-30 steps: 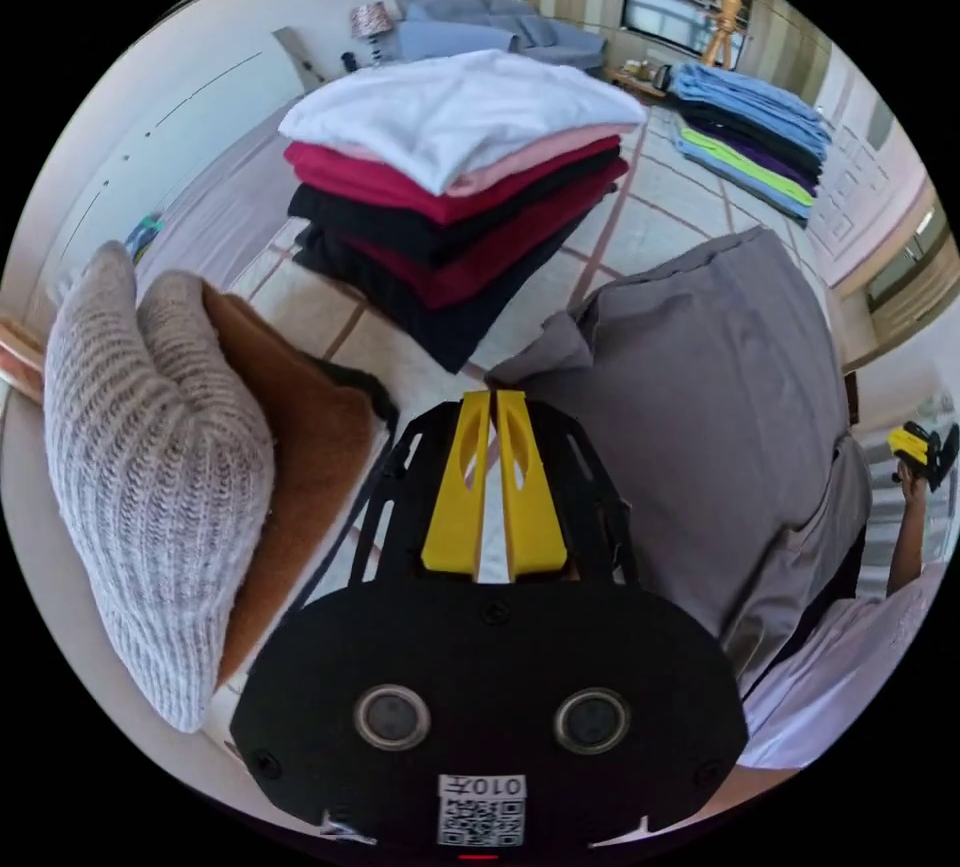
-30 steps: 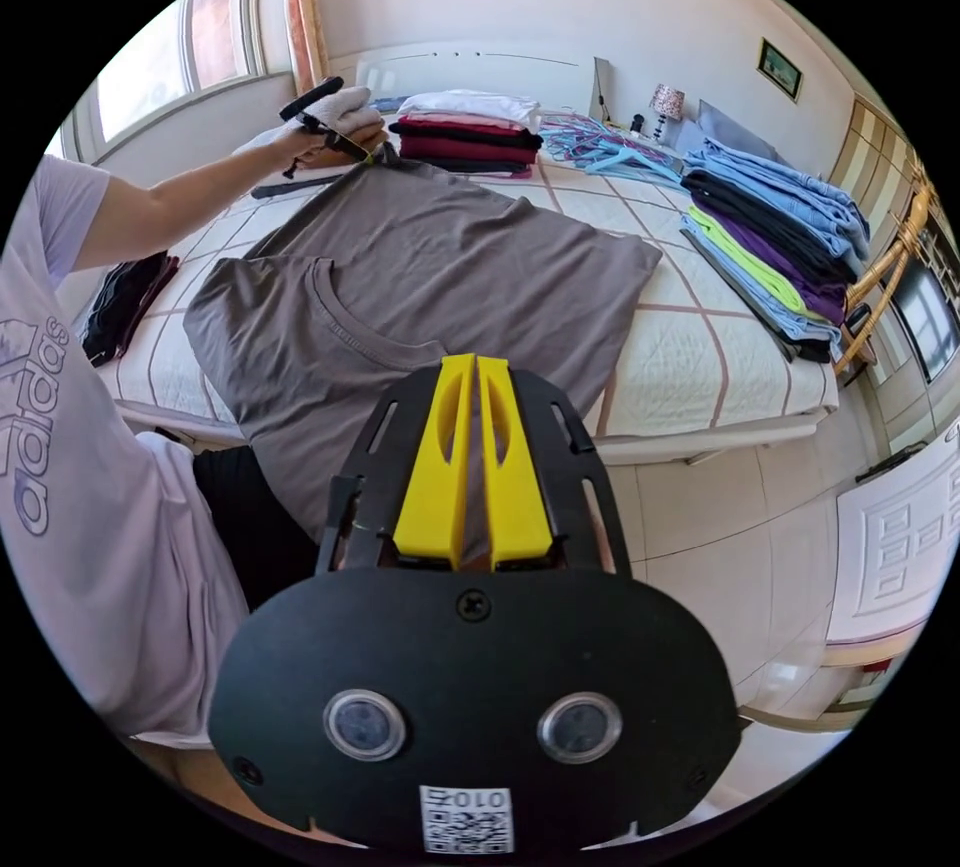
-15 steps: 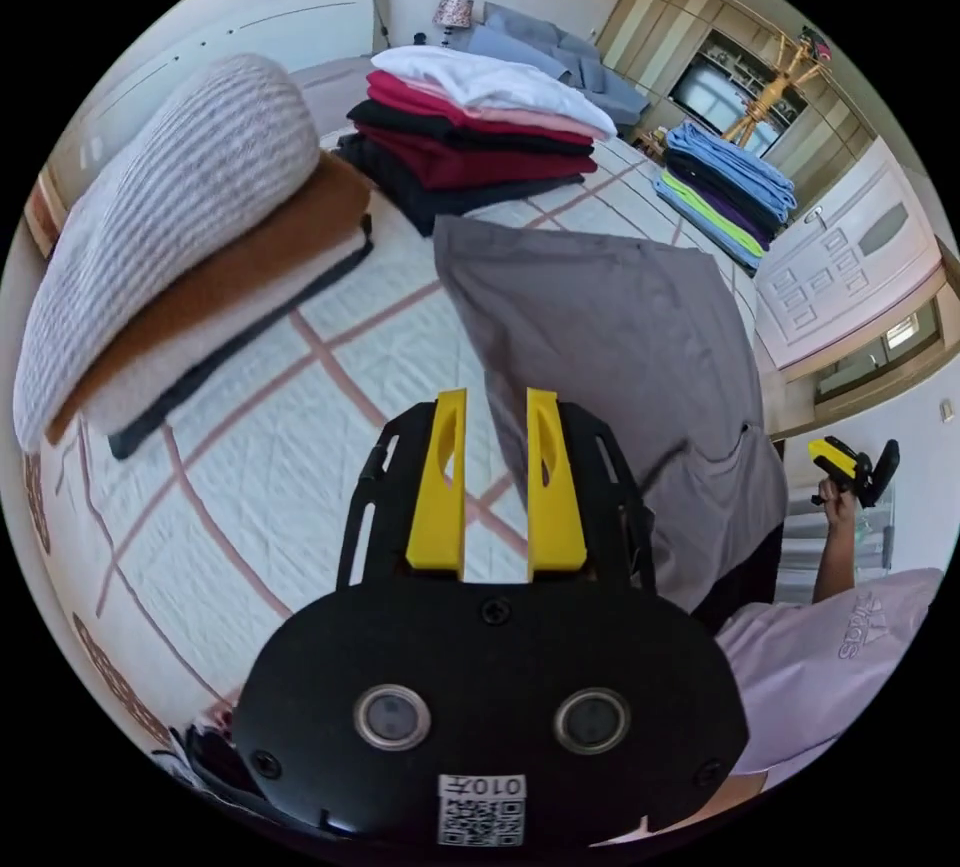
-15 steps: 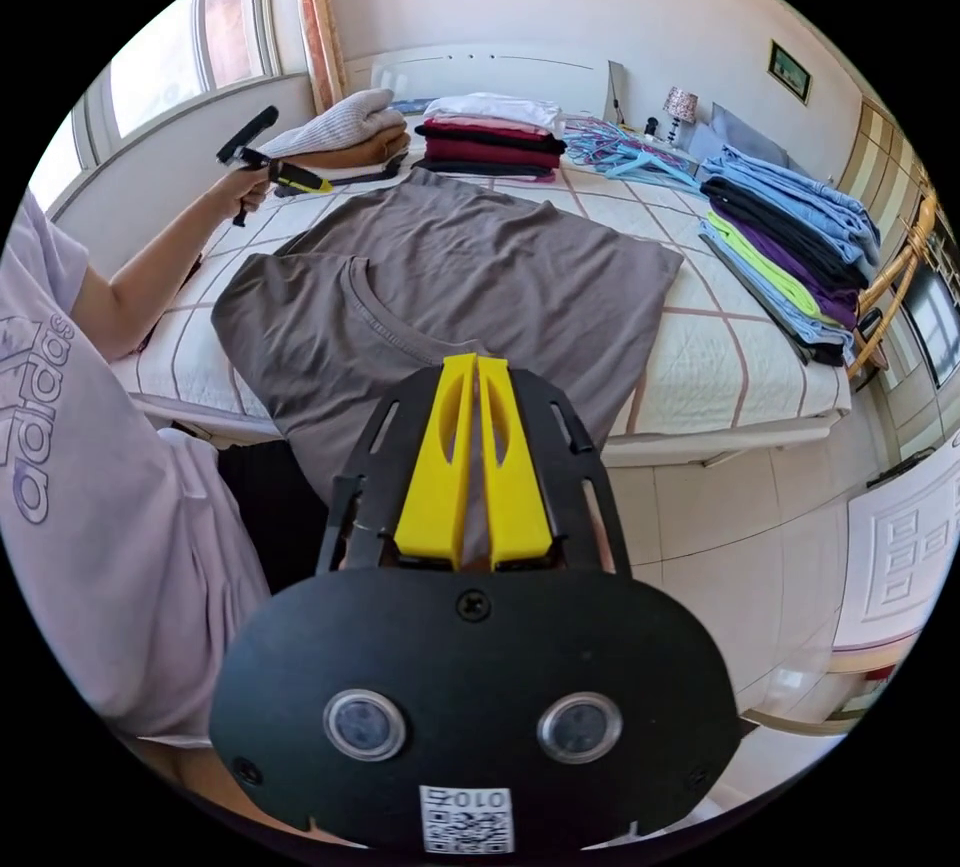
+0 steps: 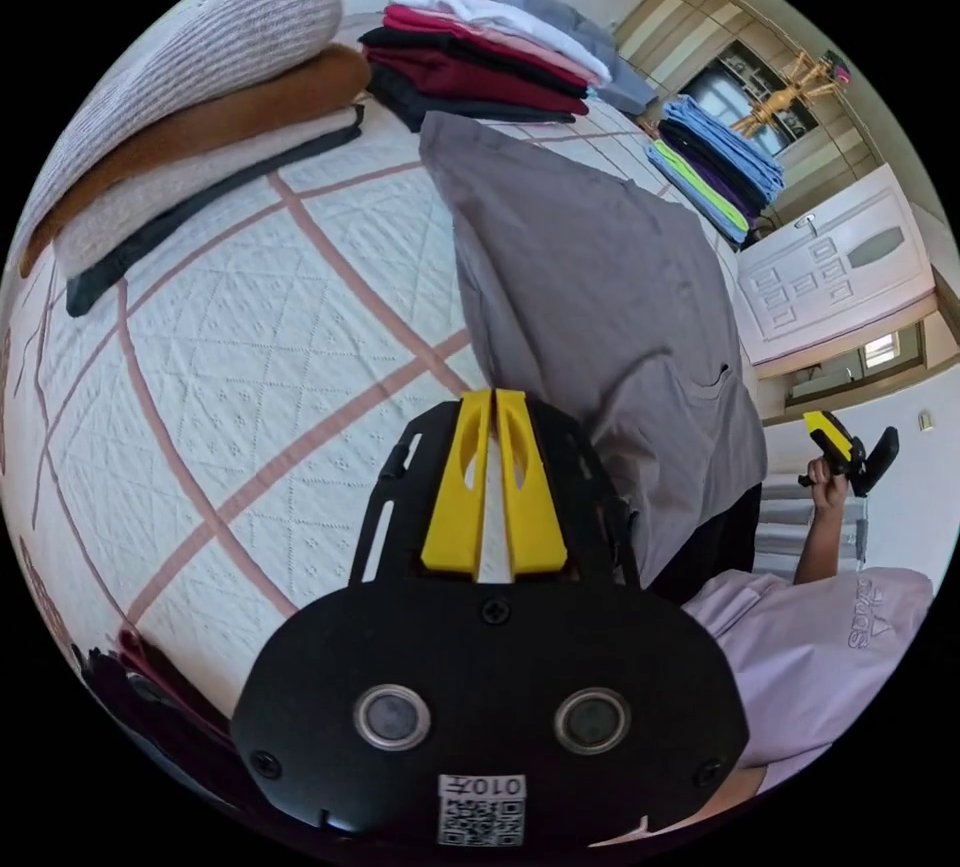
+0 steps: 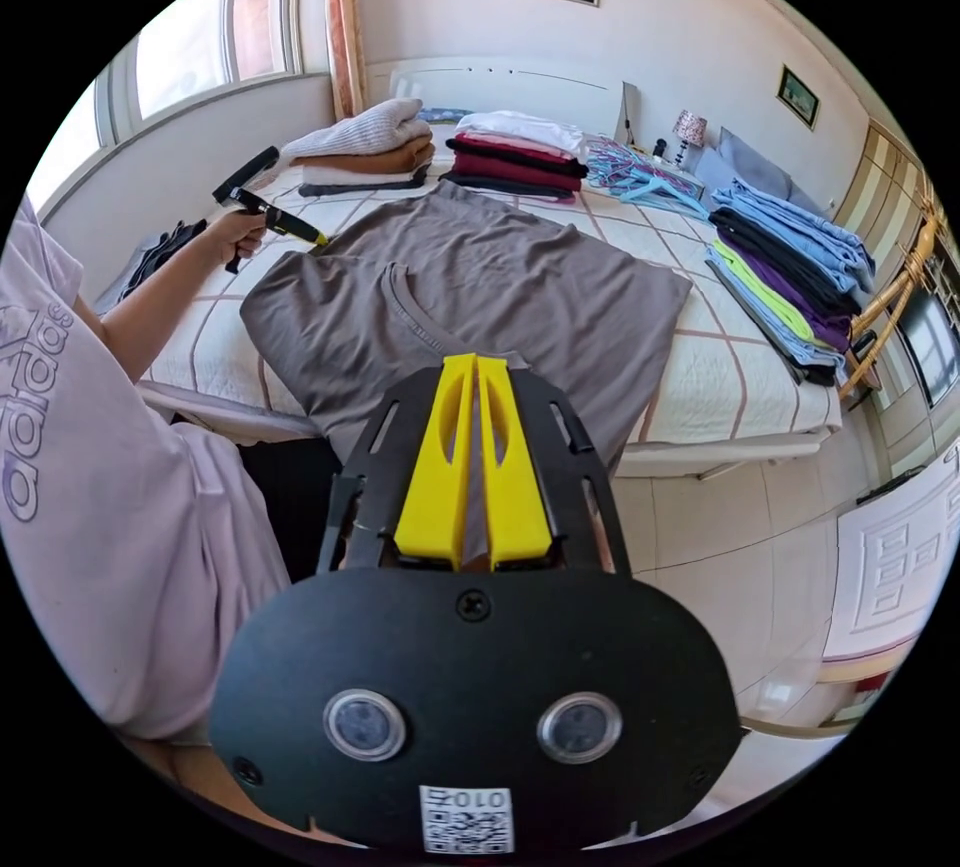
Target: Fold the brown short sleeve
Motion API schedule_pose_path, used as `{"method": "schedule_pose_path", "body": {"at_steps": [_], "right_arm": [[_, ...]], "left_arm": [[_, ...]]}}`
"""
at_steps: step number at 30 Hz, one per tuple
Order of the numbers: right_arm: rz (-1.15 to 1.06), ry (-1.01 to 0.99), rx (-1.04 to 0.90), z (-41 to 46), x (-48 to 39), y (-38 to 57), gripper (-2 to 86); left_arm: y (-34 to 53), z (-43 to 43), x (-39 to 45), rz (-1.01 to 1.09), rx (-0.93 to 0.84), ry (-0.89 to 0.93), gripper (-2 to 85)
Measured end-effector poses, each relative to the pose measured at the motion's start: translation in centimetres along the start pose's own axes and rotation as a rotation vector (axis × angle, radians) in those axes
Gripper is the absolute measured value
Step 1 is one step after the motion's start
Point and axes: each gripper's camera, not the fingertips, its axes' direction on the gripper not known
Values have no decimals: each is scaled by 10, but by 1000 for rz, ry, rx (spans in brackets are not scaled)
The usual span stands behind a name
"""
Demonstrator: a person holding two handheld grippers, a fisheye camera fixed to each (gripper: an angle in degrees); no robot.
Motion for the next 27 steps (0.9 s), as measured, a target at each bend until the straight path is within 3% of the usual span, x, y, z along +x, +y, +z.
{"method": "schedule_pose_path", "body": {"at_steps": [4, 8, 12, 16, 19, 27], "right_arm": [[14, 7, -21, 2, -7, 4, 17], [15, 1, -56, 10, -11, 4, 19], [43, 49, -74, 16, -1, 6, 25], [67, 102, -139, 32, 29, 0, 42], [64, 102, -215, 47, 45, -11, 50], [26, 93, -192, 52, 20, -11, 52]], "left_arm": [[18, -12, -33, -95, 57, 92, 6], [28, -13, -39, -104, 51, 70, 20], [48, -66, -1, -2, 194, 116, 62], [49, -58, 43, 139, -15, 147, 99], [60, -52, 57, 187, -71, 188, 111], [99, -83, 88, 448, -8, 110, 117]]}}
